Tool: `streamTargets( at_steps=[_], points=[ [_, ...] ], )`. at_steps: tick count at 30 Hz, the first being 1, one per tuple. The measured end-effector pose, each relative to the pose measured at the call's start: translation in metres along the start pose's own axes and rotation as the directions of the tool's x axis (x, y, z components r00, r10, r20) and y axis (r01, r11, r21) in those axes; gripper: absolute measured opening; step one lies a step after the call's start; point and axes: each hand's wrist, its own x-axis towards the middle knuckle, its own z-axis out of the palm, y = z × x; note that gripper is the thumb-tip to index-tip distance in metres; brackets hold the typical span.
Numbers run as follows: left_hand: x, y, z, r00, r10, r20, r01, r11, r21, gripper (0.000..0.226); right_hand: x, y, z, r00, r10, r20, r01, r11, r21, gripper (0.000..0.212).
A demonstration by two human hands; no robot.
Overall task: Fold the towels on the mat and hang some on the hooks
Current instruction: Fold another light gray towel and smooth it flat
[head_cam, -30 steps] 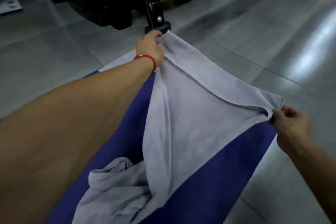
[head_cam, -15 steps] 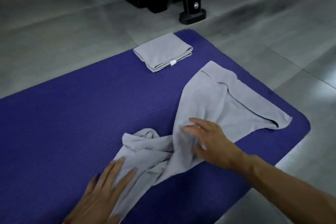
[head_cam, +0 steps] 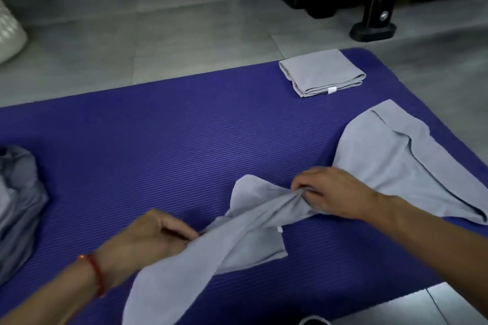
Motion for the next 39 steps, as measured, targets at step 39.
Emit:
streamTargets(
  at_steps=[39],
  points=[
    [0.026, -0.051, 0.116, 0.853, -0.461, -0.245, 0.341, 0.848, -0.407, 0.036, 0.164, -0.100, 0.064, 0.917, -0.237, 0.321, 0.246, 0.969, 0.012, 0.038]
  ],
)
